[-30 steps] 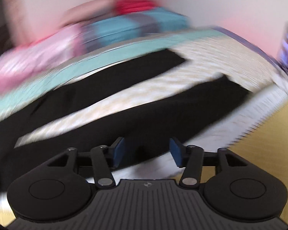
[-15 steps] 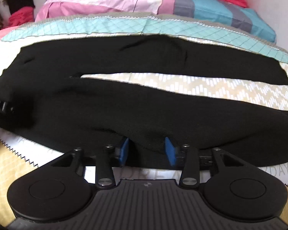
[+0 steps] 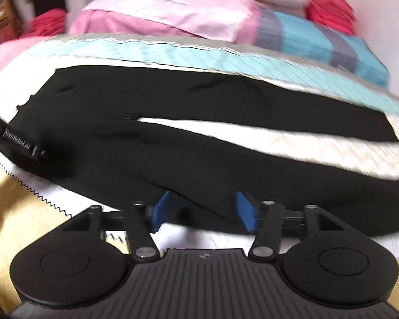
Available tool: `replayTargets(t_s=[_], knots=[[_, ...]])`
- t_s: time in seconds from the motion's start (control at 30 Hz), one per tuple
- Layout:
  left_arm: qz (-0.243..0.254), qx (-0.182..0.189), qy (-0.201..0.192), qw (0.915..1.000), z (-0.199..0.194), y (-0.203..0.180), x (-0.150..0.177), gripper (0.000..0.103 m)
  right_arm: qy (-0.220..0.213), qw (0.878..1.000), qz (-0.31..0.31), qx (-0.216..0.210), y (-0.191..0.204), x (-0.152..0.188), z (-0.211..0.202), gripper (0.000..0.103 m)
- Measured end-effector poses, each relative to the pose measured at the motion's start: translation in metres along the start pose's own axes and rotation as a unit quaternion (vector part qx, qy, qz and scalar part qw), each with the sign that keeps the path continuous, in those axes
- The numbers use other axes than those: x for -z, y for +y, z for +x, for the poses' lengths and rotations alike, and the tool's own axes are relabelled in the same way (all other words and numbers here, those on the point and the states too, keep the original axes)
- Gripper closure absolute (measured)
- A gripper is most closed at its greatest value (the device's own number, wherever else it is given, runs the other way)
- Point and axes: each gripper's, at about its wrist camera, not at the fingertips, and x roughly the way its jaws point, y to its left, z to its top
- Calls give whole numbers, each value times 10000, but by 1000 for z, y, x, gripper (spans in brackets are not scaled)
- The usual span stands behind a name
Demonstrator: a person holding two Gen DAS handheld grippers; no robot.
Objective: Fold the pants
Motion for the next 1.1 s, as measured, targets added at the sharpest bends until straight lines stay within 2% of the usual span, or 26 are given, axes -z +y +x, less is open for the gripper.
replayTargets(t_s=[0.1,0.17,0.2,0.3,0.43,0.5,0.63,0.7,0.73,0.83,1.0,1.1], knots=[[-103,97,-119,9998,-10,4,-3,0,141,9998,-128,70,10,-10,24,45],[-124,75,-234,9996,-15,7,-5,0,417,9991,95,31,7,-13,40,61],[-130,37,-273,9995,-16,7,-8,0,556,9983,190,-13,4,-13,46,74],[-184,-164,-268,9993,-13,15,-11,0,600,9982,-61,-18,4,-12,39,96],[-431,-328,-91,9985,-5,34,-4,0,787,9959,-426,-142,5,-3,28,96],[-404,-335,-164,9985,-4,38,0,0,775,9961,-405,-133,6,-8,26,95],[-226,-446,-160,9986,-2,30,1,0,441,9987,-168,-181,10,-21,25,84],[-212,-474,-153,9985,-1,27,2,0,439,9987,-112,-228,11,-26,32,73],[-216,-476,-151,9985,-1,27,2,0,480,9985,-82,-250,12,-27,37,69],[-188,-443,-151,9987,-3,27,4,0,861,9957,14,-344,12,-22,52,69],[-29,-498,-119,9987,-13,36,16,0,1296,9878,-654,-564,16,-21,35,68],[-154,-421,-194,9988,-27,47,19,0,1226,9874,-638,-767,19,-30,25,66]])
